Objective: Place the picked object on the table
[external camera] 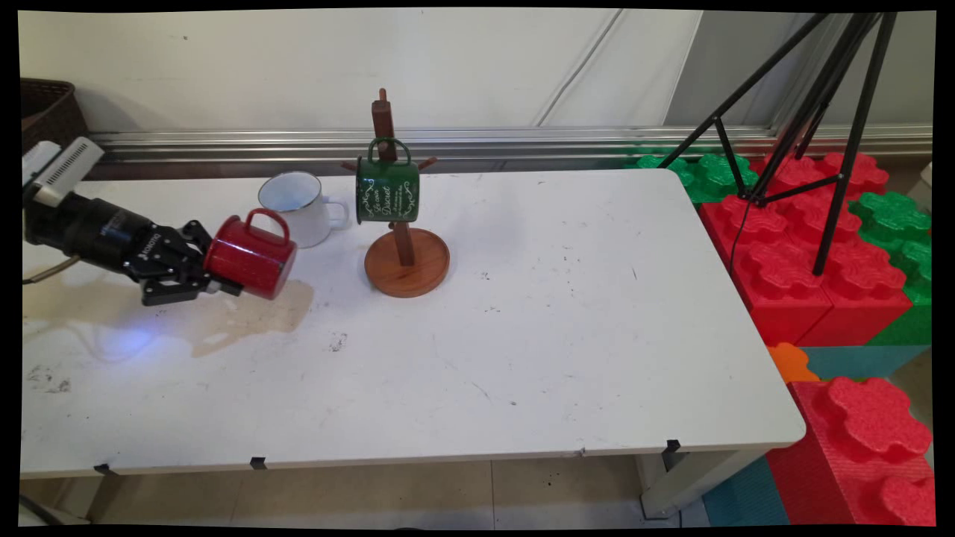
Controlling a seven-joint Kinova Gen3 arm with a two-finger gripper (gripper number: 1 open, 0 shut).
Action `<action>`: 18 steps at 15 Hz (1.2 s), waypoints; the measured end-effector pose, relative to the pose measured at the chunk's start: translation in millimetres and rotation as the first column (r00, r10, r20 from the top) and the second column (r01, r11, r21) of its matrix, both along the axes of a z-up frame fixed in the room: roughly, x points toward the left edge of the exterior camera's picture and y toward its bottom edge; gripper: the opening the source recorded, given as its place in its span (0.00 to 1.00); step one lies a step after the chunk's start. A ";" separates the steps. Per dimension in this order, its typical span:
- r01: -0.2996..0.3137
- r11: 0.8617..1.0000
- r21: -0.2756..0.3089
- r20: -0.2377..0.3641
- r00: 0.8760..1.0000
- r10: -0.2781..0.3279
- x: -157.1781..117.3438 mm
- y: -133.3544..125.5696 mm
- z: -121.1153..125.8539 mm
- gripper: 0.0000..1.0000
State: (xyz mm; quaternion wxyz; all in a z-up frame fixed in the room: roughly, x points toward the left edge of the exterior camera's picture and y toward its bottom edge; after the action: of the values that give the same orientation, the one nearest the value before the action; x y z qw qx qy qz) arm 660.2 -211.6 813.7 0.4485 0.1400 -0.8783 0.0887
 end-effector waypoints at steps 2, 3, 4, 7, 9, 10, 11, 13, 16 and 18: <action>0.002 1.000 -0.011 0.031 1.000 -0.001 5.5 3.3 5.4 0.00; 0.003 1.000 -0.018 0.050 0.999 -0.002 8.4 5.2 8.3 0.00; 0.004 1.000 -0.024 0.068 0.998 -0.002 10.6 6.9 10.5 0.00; 0.018 0.999 -0.047 0.139 0.990 -0.011 16.8 13.0 16.1 0.00; 0.026 0.998 -0.055 0.172 0.985 -0.016 19.0 16.1 17.9 0.00; 0.031 0.998 -0.060 0.195 0.981 -0.019 19.9 18.0 18.6 0.00; 0.035 0.997 -0.062 0.217 0.976 -0.021 20.7 19.9 19.1 0.00; 0.038 0.997 -0.061 0.254 0.967 -0.021 21.9 23.5 18.9 0.00; 0.038 0.998 -0.051 0.302 0.953 -0.021 22.1 27.9 17.2 0.00; 0.039 0.998 -0.045 0.328 0.944 -0.022 21.3 30.0 15.6 0.00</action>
State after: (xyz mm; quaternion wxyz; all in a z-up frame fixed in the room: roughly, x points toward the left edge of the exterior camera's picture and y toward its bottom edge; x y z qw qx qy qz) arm 681.6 -181.6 829.3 0.3012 0.0985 -0.9401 0.1261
